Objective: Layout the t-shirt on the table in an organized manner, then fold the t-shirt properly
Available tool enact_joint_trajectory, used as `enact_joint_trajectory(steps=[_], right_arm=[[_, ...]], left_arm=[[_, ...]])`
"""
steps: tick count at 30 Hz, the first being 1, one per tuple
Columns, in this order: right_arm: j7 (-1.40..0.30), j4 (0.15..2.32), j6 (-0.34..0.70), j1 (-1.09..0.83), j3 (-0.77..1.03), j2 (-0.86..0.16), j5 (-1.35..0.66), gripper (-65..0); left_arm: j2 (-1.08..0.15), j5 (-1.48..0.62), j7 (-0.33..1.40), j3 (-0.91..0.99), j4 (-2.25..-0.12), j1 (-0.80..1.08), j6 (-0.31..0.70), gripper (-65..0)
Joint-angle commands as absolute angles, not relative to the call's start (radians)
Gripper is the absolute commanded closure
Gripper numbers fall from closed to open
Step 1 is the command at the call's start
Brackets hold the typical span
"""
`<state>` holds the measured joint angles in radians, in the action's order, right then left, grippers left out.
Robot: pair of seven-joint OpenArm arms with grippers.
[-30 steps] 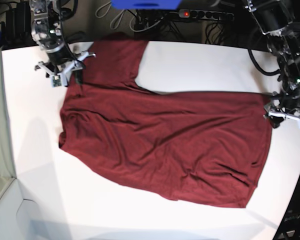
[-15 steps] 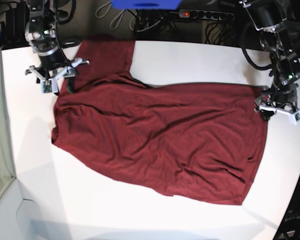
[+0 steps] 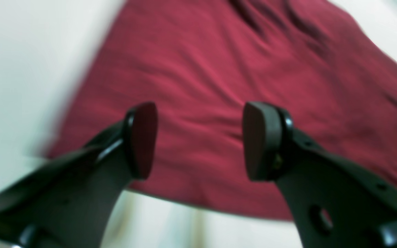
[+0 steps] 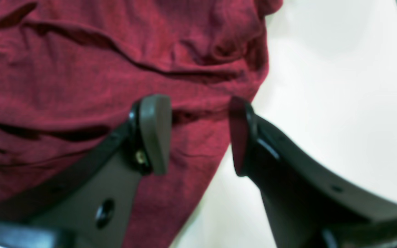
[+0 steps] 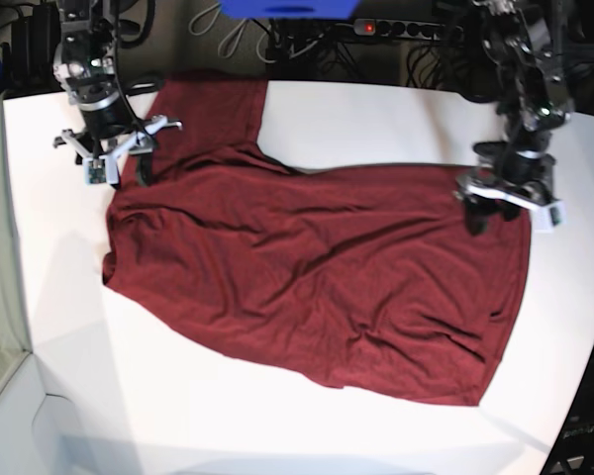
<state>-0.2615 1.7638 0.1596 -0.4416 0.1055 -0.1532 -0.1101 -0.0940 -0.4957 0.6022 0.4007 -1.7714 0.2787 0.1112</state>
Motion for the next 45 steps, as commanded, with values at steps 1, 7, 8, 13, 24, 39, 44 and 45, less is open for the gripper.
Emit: enact_joint_trajectory(steps=[1, 7, 8, 13, 24, 39, 44, 45], right_arm=[[-0.236, 1.784, 0.156, -0.441, 0.110, -0.162, -0.113, -28.3], [-0.236, 1.784, 0.156, -0.438, 0.108, -0.162, -0.113, -28.3], [-0.236, 1.784, 0.156, -0.437, 0.108, -0.162, -0.113, -28.3], [-0.236, 1.782, 0.156, -0.435, 0.108, -0.162, -0.113, -28.3], [-0.237, 1.778, 0.156, -0.325, 0.105, -0.163, -0.107, -28.3], [-0.553, 1.408, 0.257, 0.255, 0.105, -0.302, -0.107, -28.6], [-0.556, 1.181, 0.355, 0.398, 0.101, -0.326, -0.107, -28.6], [-0.556, 1.147, 0.371, 0.414, 0.101, -0.326, -0.107, -28.6]], left_arm=[[-0.101, -0.507, 0.582, 0.374, -1.802, 0.294, 0.120, -38.1], [-0.151, -0.495, 0.576, 0.183, -1.825, 0.400, 0.120, -38.1], [-0.173, -0.495, 0.576, 0.156, -1.825, 0.407, 0.120, -38.1], [-0.223, -0.495, 0.575, 0.104, -1.817, 0.418, 0.120, -38.3], [-0.219, -0.495, 0.578, 0.188, -1.817, 0.328, 0.120, -38.4], [-0.222, -0.495, 0.575, 0.186, -1.446, 0.044, 0.117, -38.4], [-0.225, -0.495, 0.575, 0.188, -1.412, 0.038, 0.117, -38.4], [-0.225, -0.495, 0.575, 0.188, -1.412, 0.041, 0.117, -38.4]])
